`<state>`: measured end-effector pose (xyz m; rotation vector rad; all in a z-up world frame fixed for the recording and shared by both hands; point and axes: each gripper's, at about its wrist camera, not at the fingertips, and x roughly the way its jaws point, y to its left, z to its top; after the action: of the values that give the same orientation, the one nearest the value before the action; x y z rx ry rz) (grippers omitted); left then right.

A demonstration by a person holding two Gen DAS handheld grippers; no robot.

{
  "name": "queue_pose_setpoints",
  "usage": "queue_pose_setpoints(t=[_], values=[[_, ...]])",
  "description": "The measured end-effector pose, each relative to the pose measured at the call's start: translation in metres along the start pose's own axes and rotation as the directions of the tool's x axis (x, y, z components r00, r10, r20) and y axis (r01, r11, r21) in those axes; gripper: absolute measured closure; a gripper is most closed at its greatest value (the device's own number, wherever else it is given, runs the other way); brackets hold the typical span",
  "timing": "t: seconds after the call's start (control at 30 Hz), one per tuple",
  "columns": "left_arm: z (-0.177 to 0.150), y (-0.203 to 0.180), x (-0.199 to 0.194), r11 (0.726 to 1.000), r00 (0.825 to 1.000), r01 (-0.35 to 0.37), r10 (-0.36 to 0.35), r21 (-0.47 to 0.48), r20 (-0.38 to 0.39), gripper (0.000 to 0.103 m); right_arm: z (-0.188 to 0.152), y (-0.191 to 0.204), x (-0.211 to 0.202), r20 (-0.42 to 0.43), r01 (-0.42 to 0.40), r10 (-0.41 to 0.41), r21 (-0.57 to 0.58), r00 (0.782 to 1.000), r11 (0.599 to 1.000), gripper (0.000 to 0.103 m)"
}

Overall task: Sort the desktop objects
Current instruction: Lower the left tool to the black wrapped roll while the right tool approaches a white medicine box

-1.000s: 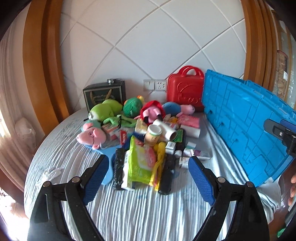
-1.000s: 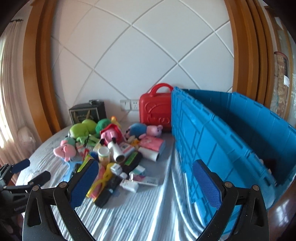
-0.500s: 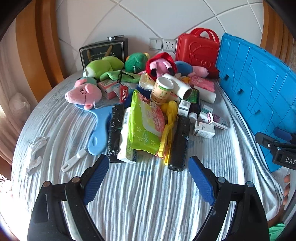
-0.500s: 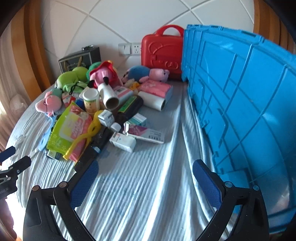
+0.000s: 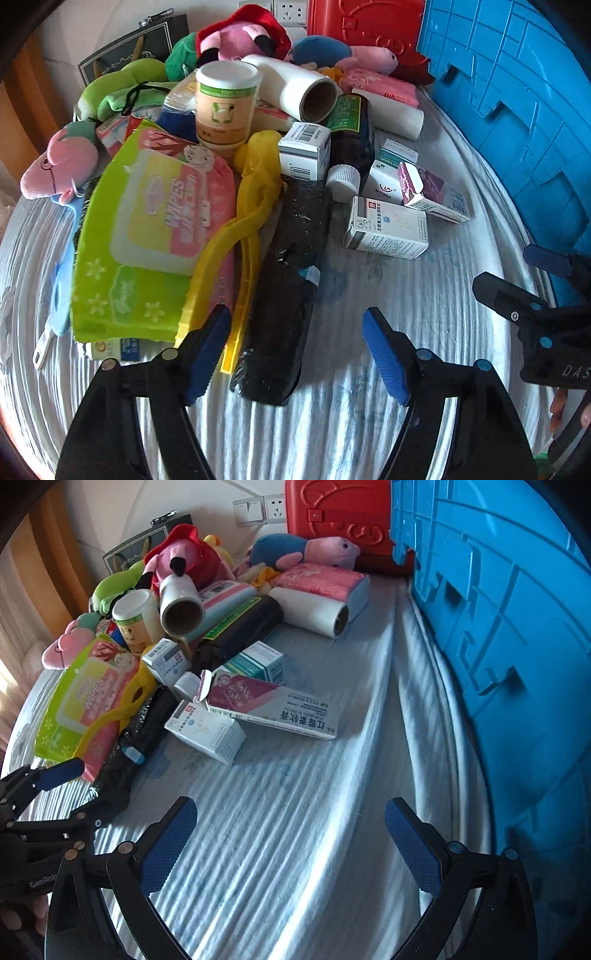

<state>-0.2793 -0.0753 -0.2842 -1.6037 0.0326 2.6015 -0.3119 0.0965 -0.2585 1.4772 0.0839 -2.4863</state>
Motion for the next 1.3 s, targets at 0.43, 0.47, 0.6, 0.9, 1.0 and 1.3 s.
queue_pose_setpoints(t=[0.43, 0.47, 0.6, 0.9, 1.0, 1.3], values=[[0.012, -0.016, 0.031, 0.990, 0.994, -0.101, 0.097, 0.102, 0.043, 0.029, 0.003, 0.005, 0.045, -0.039, 0.001, -0.002, -0.009, 0.999, 1.000, 0.000], [0.011, -0.015, 0.030, 0.990, 0.994, -0.098, 0.094, 0.101, 0.047, 0.029, 0.001, 0.006, 0.045, -0.027, 0.011, -0.011, -0.012, 1.000, 1.000, 0.000], [0.003, -0.010, 0.023, 0.993, 0.997, -0.070, 0.068, 0.094, 0.029, 0.032, -0.001, 0.013, 0.043, -0.028, 0.037, -0.038, -0.052, 0.999, 0.998, 0.000], [-0.015, 0.011, 0.006, 0.998, 0.999, -0.044, 0.045, -0.034, 0.012, 0.052, 0.017, 0.026, 0.015, 0.014, -0.186, 0.186, -0.011, 0.982, 0.982, 0.032], [-0.016, 0.016, -0.001, 0.999, 1.000, 0.005, -0.005, -0.053, 0.005, 0.053, 0.025, 0.037, 0.016, 0.031, -0.185, 0.187, -0.057, 0.982, 0.981, 0.033], [-0.007, 0.010, 0.008, 0.996, 0.996, 0.086, -0.086, -0.011, -0.024, 0.053, 0.052, 0.050, 0.051, -0.012, -0.247, 0.247, -0.101, 0.969, 0.964, 0.044]])
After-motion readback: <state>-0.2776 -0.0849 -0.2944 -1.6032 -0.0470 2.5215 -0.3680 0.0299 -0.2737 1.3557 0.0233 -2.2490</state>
